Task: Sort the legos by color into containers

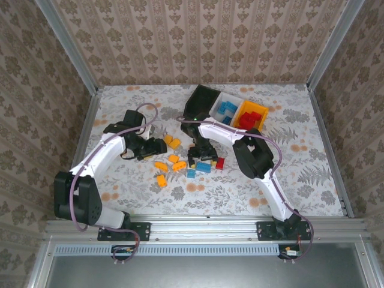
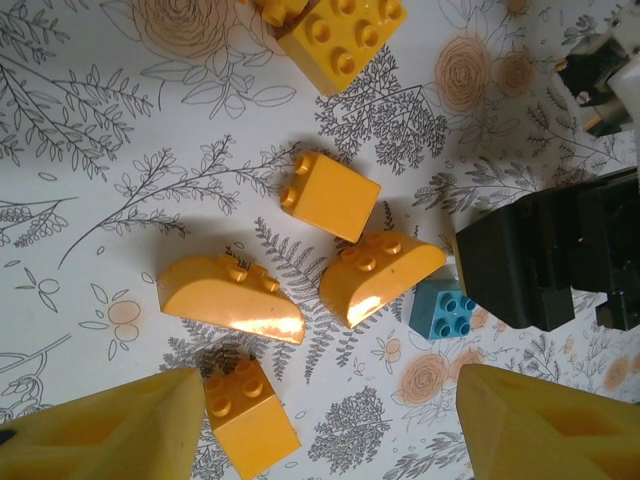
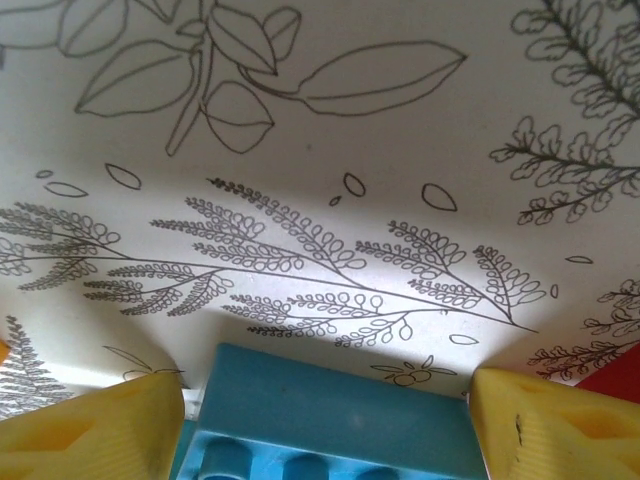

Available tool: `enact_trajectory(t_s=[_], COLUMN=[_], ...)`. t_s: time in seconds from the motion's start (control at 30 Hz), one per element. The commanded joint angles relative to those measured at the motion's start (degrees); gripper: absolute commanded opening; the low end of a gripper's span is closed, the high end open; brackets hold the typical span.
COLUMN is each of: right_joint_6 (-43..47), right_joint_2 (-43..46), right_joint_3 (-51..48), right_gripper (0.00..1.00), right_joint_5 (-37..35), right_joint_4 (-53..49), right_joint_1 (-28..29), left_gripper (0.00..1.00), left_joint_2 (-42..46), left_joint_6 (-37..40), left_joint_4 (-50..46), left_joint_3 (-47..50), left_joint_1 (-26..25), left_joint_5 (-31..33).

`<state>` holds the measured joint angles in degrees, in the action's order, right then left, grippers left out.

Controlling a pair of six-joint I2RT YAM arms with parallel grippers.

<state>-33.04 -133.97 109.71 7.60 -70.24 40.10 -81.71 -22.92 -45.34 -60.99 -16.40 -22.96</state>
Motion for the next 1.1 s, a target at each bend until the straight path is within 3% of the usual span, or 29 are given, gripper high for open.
enact_trajectory(t_s=[0.0, 0.3, 0.67, 0.9, 1.07], right_joint_6=[-0.9, -2.3, -1.4, -0.8, 1.0], right_joint_2=[1.3, 2.9, 3.3, 5.7, 5.2], right_joint_3=[-2.4, -6.1, -2.9, 0.2, 7.7], right_gripper=[0.77, 0.78, 0.66, 0.65, 0.65], right_joint_5=[-0.9, -1.4, -2.3, -2.8, -3.5], right_joint_4=[-1.8, -0.9, -0.9, -1.6, -3.9], right_joint_1=[0.6, 0.7, 0.3, -4.2, -9.6], left_gripper=[0.69, 0.69, 0.69, 0.69, 0.69], left_joint_2=[-0.3, -0.1, -0.6, -0.7, -0.1], left_joint_6=[1.3, 0.5, 0.4, 0.6, 0.6], left_joint_4=[-0.1, 0.6, 0.4, -0.1, -0.7], left_joint_3=[-2.1, -1.4, -2.7, -3.7, -4.0], left_joint_1=[0.3, 0.3, 0.4, 0.3, 0.3], left_joint_5=[-0.9, -1.2, -1.1, -0.7, -0.2])
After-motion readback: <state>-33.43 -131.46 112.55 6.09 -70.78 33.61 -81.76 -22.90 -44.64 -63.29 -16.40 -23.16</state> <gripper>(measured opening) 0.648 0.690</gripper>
